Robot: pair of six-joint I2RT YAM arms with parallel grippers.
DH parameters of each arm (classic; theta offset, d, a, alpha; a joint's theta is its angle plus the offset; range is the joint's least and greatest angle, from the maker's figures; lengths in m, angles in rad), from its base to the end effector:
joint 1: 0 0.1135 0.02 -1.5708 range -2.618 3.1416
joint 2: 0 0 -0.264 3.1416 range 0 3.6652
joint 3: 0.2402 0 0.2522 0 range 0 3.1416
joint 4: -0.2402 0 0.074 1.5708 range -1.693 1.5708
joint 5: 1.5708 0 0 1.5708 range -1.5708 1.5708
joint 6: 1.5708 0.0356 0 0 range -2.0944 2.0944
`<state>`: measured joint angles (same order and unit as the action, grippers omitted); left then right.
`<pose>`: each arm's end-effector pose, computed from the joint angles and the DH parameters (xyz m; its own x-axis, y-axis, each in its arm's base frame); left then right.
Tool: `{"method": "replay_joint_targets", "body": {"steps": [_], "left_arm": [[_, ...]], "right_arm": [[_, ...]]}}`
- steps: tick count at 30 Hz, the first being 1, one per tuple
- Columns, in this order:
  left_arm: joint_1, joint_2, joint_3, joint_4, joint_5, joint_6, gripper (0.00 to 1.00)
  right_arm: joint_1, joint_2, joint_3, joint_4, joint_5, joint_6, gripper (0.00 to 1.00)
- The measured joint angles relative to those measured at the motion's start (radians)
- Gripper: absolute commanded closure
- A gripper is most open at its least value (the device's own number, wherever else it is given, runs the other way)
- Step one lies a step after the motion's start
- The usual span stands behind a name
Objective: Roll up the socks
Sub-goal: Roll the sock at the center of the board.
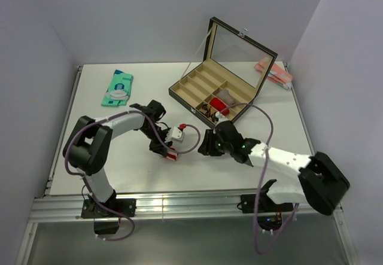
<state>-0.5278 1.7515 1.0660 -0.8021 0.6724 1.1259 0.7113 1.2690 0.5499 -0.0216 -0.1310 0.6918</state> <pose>0.2510 -0.1720 0.1631 0.0255 0.8025 -0.5961 0.9659 -0.1734 -0.1921 0.1833 0.1641 0.1756 -0.8531 0.0997 -0.5121 -0.2286 0.8109 0.5387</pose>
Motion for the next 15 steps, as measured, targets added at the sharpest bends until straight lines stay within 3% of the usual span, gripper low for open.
{"method": "replay_joint_targets", "body": {"steps": [7,15], "left_arm": [[0.024,0.175,0.177,-0.220,0.077,0.043,1.00],[0.024,0.295,0.265,-0.415,0.118,0.044,1.00]], "right_arm": [[0.223,-0.227,-0.089,0.043,0.286,-0.040,0.54],[0.447,-0.070,0.053,0.017,0.509,-0.198,0.48]]}}
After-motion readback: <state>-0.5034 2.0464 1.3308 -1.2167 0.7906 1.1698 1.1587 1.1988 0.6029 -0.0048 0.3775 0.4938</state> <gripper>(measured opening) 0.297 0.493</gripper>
